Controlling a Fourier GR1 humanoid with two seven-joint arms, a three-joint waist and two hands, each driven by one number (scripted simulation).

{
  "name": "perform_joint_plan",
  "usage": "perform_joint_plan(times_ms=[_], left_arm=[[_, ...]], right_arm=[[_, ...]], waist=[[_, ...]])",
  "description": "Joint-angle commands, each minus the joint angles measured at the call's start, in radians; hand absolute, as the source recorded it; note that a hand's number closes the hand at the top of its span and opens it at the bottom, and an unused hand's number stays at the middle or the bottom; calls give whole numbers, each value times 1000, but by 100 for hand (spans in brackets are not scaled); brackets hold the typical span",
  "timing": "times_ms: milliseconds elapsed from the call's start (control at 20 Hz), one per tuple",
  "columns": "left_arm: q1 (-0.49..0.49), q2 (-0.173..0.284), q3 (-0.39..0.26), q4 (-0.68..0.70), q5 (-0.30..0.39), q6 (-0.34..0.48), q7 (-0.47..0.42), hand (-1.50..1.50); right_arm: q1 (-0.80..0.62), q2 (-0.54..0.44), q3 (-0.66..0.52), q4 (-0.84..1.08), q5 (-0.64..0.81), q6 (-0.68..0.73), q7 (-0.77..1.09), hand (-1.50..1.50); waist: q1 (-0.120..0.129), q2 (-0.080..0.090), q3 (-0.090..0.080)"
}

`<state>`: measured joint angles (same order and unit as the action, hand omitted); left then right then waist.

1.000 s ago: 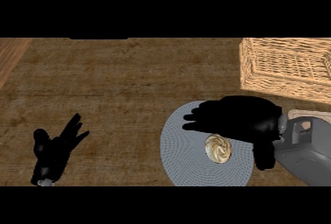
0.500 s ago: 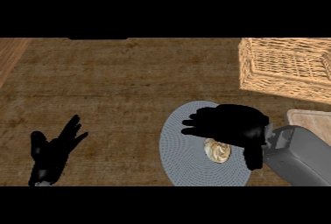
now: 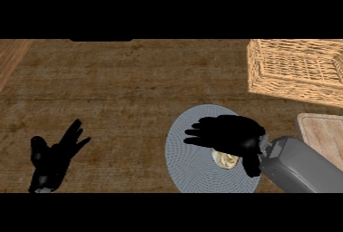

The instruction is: Pick the cupcake from the placemat and place it in the basket

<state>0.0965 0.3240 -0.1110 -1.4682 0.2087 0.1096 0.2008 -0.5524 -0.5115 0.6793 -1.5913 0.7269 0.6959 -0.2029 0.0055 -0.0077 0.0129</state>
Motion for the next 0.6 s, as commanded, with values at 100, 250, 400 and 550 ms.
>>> perform_joint_plan(times_ms=[100, 250, 400, 550], left_arm=[[29, -15, -23, 29, -22, 16, 89, 0], [45, -32, -44, 4, -34, 22, 108, 0], [21, -78, -46, 82, -55, 33, 33, 0], [21, -8, 26, 78, -16, -19, 39, 0]], right_arm=[[15, -8, 44, 35, 91, -5, -18, -150], [14, -30, 32, 30, 111, 11, -27, -150], [5, -5, 25, 111, 136, -22, -62, -150], [35, -20, 22, 79, 141, -17, -91, -150]], waist=[[-2, 8, -13], [-3, 8, -13], [-3, 10, -13], [-5, 9, -13]])
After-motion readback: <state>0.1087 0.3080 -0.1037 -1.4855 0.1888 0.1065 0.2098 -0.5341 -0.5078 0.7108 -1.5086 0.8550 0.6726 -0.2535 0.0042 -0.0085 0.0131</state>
